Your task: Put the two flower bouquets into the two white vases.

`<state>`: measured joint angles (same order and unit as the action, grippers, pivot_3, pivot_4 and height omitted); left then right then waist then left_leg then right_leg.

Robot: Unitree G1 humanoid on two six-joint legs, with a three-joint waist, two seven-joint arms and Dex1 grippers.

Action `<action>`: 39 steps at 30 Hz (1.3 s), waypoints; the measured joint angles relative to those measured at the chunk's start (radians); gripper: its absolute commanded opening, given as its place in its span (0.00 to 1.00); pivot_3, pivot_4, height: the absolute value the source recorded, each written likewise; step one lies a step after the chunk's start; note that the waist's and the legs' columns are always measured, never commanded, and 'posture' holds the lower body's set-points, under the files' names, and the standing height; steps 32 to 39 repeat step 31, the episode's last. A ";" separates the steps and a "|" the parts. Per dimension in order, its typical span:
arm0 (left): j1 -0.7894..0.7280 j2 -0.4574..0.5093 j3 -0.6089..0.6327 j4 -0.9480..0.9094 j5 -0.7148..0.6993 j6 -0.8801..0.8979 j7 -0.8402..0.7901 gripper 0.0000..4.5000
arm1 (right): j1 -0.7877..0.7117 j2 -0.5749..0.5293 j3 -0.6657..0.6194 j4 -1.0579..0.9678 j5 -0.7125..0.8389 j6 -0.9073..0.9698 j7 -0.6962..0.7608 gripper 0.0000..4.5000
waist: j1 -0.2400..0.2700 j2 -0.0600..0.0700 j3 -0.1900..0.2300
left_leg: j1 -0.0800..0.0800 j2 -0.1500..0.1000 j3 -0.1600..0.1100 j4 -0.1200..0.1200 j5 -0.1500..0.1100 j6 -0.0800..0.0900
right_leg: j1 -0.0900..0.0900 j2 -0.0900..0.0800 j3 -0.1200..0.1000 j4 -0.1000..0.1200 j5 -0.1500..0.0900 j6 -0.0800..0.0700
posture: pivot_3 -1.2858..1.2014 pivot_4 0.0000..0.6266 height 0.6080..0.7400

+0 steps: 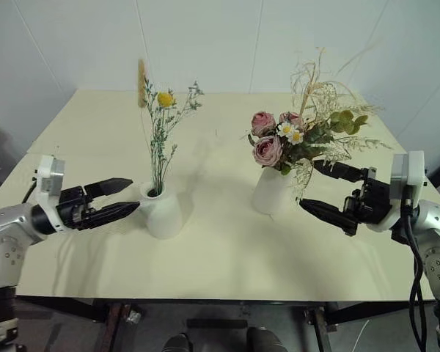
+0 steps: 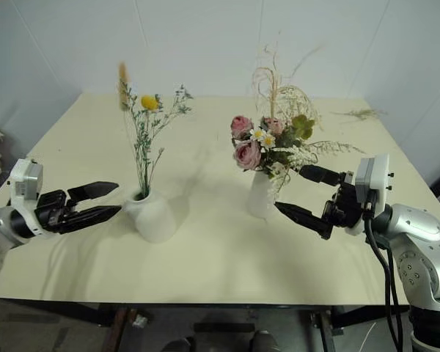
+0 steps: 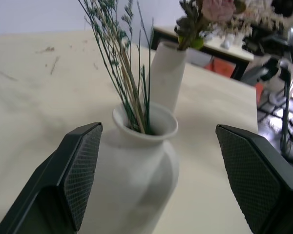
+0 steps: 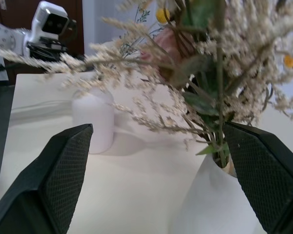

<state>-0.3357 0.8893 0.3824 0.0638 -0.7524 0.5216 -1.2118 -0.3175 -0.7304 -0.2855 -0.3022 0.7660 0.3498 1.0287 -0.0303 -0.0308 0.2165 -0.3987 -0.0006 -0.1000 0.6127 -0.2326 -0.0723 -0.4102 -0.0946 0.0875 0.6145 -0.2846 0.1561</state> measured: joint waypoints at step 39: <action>-0.161 0.079 -0.076 0.079 0.058 -0.056 -0.232 1.00 | 0.214 -0.178 -0.165 0.135 -0.057 -0.037 0.203 1.00 | -0.006 0.000 0.000 | -0.001 0.000 0.001 0.000 -0.001 0.001 | 0.000 0.000 0.000 -0.002 0.002 0.004 | 0.52 0.24 1.00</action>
